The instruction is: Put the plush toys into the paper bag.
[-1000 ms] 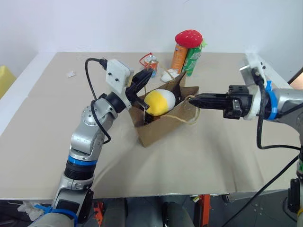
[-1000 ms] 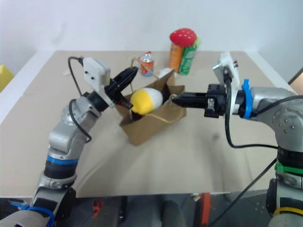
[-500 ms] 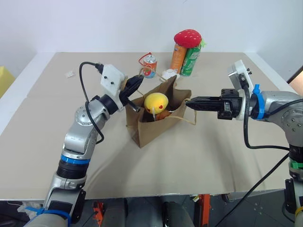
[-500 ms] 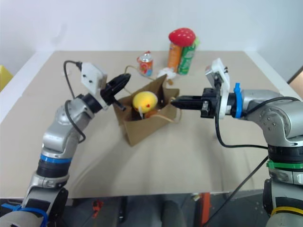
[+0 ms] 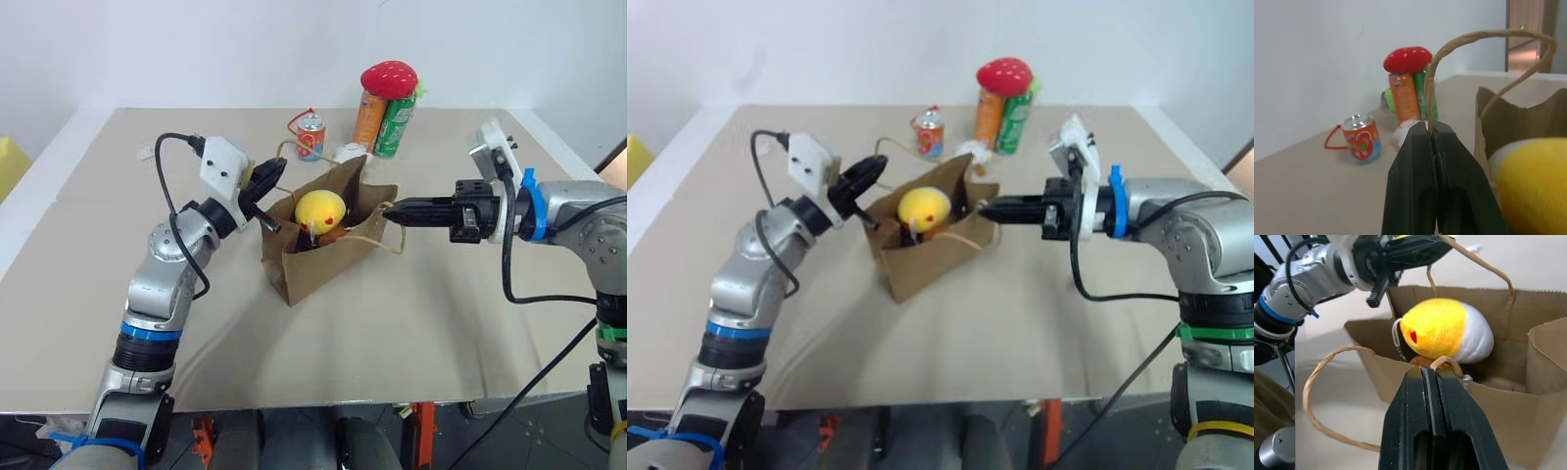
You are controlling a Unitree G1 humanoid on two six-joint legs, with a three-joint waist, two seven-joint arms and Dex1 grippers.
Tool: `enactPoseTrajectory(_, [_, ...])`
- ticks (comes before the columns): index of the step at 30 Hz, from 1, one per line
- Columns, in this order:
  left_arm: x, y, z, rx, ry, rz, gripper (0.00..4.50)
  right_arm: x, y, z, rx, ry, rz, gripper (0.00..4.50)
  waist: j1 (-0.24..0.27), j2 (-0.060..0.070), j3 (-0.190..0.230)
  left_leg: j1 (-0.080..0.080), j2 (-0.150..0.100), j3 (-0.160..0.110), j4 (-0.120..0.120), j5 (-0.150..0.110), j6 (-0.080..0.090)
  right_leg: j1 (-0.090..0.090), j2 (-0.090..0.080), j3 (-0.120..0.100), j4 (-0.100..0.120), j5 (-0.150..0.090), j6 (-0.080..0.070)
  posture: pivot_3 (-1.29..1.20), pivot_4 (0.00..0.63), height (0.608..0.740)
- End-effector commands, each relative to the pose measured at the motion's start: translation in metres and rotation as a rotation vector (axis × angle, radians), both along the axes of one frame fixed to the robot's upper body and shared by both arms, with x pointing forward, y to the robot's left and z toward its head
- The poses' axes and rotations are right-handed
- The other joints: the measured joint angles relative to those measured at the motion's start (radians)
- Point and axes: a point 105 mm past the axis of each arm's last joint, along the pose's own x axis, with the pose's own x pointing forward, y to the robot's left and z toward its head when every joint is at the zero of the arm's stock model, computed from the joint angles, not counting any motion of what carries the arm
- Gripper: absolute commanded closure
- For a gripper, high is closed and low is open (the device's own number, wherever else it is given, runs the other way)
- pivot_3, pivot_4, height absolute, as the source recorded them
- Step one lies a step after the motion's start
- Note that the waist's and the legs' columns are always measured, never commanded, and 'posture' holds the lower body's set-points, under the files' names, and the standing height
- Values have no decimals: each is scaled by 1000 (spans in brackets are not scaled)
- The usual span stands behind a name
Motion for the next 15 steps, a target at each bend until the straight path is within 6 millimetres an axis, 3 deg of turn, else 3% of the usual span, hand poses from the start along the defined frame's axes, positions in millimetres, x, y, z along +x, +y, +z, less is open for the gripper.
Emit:
enactPoseTrajectory(1, [-7, -3, 20, -34, -52, -39, 4500, -2, 0, 22, 44, -66, 13, 4389, 0, 0, 0, 0, 0, 0, 0, 0, 0, 0, 0, 0, 0, 0, 0, 0, 150, 740])
enactPoseTrajectory(7, [-11, -12, 10, -13, -21, -87, 4500, 4, 2, 8, 19, -53, -2, 4389, 0, 0, 0, 0, 0, 0, 0, 0, 0, 0, 0, 0, 0, 0, 0, 0, 150, 740])
enactPoseTrajectory(10, [-13, -14, 7, -11, -4, -112, 4500, 8, 1, 3, -5, -62, -19, 3497, 0, 0, 0, 0, 0, 0, 0, 0, 0, 0, 0, 0, 0, 0, 0, 0, 150, 740])
enactPoseTrajectory(13, [-15, -13, 6, -11, 9, -127, 3744, 5, -1, 2, -17, -59, -10, 2454, 0, 0, 0, 0, 0, 0, 0, 0, 0, 0, 0, 0, 0, 0, 0, 0, 150, 740])
enactPoseTrajectory(15, [-15, -12, 6, -12, 9, -126, 2859, 6, -4, 3, -24, -66, -24, 1597, 0, 0, 0, 0, 0, 0, 0, 0, 0, 0, 0, 0, 0, 0, 0, 0, 150, 740])
